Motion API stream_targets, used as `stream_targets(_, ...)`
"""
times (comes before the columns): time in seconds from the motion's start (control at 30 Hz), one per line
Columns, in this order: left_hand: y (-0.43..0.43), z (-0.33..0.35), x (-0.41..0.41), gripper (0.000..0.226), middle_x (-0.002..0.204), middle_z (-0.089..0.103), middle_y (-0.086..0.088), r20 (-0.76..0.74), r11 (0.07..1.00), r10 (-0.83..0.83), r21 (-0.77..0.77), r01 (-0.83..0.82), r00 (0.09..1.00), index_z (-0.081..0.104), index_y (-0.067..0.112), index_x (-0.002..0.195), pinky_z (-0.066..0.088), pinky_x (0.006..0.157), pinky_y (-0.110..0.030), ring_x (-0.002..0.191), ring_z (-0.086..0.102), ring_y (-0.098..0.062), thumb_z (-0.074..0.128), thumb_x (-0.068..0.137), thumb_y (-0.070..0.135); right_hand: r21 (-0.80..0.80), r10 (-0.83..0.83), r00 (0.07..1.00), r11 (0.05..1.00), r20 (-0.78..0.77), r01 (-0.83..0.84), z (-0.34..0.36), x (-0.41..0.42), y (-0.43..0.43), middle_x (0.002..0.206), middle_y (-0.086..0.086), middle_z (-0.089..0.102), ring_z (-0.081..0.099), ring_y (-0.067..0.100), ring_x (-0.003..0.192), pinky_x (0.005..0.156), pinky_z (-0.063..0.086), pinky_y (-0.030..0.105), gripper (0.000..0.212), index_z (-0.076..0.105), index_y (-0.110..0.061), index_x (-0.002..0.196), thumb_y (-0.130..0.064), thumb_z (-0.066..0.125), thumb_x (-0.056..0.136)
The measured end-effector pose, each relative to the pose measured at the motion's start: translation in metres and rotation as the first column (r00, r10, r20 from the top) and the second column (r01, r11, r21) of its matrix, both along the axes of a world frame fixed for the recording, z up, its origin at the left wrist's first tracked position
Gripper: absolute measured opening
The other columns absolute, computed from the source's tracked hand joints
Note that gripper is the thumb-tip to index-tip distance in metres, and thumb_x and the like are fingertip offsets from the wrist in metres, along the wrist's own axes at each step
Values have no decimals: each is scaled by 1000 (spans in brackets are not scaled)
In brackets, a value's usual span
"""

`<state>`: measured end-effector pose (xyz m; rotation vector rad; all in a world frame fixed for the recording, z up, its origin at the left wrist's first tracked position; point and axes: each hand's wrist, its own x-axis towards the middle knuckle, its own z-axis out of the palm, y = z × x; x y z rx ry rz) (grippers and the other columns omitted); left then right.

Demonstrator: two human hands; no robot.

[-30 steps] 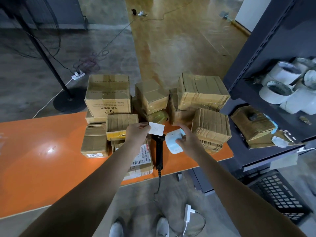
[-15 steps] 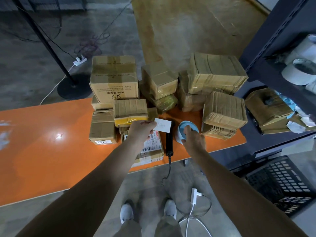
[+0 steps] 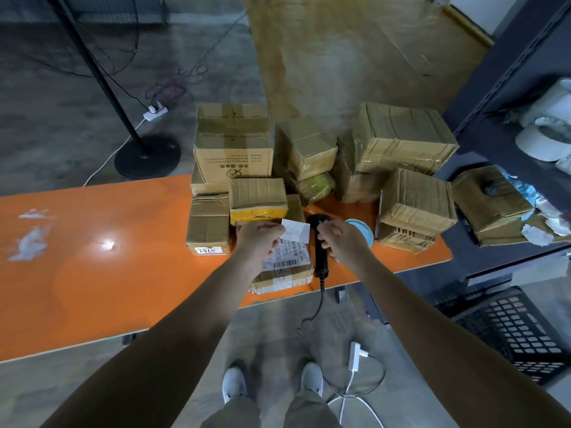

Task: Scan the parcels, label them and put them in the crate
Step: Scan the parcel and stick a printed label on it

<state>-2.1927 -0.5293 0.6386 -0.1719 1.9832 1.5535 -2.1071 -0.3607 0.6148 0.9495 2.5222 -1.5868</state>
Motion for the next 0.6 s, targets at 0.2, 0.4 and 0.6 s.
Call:
stream_targets(0.2,-9,-7,4,3,70,63,-1,-2,1000,14,13,-14,1000,68,13,82,39,53,-22,61,54,-12,69,85,13,-224,-74,997,971,33,79,-1,-7,-21,90,-2,71,69,10,81,61,52,18,10,63,-22,94,-32,62,95)
stream_targets(0.4,-14,-15,4,6,74,66,-3,41,999,43,1,-43,998,72,11,89,41,51,-20,62,57,-11,70,83,13,-297,-131,988,943,80,149,0,-16,-28,78,3,68,64,10,67,59,53,19,12,66,-12,98,-20,69,89)
stream_targets(0.6,-23,-27,1,6,74,68,2,14,997,71,-12,-71,997,70,16,81,41,40,-12,58,60,-6,74,81,11,-87,-41,996,995,76,47,-1,-27,-40,73,-1,67,63,11,65,60,49,25,6,66,-19,83,-18,70,87)
